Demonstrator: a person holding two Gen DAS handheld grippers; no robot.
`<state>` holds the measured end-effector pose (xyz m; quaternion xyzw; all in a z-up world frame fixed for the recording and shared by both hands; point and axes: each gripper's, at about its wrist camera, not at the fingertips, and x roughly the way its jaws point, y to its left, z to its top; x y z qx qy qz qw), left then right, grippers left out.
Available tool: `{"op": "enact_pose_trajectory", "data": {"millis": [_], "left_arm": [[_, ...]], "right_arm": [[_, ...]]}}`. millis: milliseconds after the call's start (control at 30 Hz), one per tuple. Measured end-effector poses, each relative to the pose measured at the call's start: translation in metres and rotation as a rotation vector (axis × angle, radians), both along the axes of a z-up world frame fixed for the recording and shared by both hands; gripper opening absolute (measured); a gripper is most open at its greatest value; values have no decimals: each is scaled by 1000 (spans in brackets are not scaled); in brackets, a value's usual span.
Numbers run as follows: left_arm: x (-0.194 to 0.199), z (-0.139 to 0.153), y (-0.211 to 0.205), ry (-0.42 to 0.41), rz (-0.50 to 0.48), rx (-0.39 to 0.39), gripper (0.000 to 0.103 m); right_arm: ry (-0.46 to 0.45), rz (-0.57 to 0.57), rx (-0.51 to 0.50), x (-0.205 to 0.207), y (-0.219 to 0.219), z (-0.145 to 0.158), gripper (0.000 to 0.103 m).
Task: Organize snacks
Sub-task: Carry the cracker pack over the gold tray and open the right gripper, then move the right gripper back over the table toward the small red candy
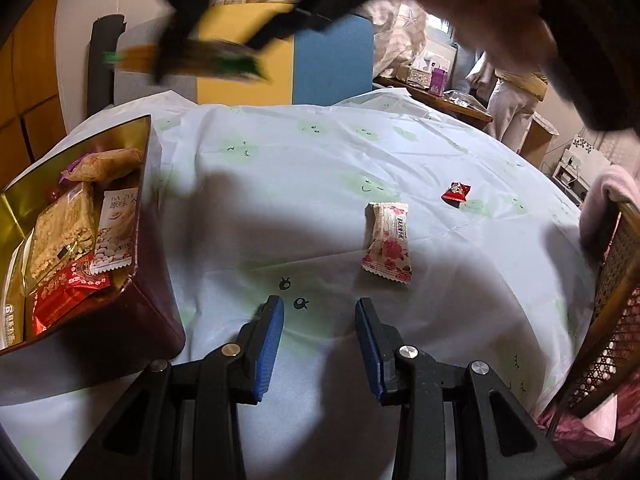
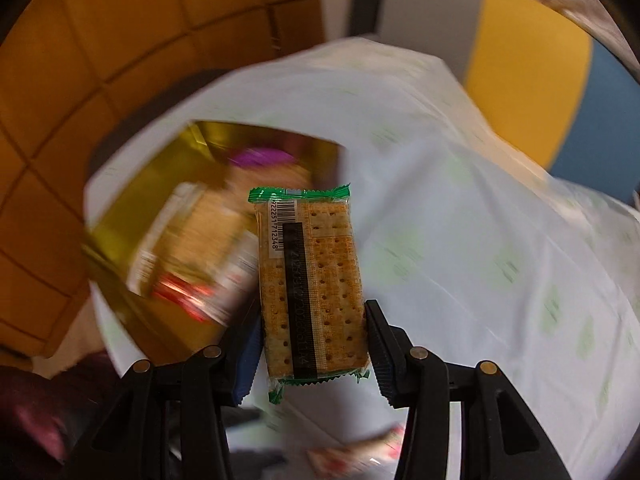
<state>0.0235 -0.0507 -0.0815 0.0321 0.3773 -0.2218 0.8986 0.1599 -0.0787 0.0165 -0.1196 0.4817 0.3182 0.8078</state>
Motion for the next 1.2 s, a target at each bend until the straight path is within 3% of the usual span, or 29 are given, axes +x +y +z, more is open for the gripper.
{"op": "enact_pose_trajectory", "data": {"millis": [167, 500, 567, 1200], "left_arm": [[-1, -1, 1, -6, -2, -7, 38], [0, -1, 0, -3, 2, -23, 38], [-1, -1, 0, -5, 1, -19, 38], [0, 0, -1, 0, 8, -1, 38]], "right_arm": [[18, 100, 29, -1, 42, 9, 49], [102, 182, -5, -5, 91, -27, 52], [104, 179, 19, -6, 85, -25, 56], [65, 7, 63, -33, -20, -25, 56]]}}
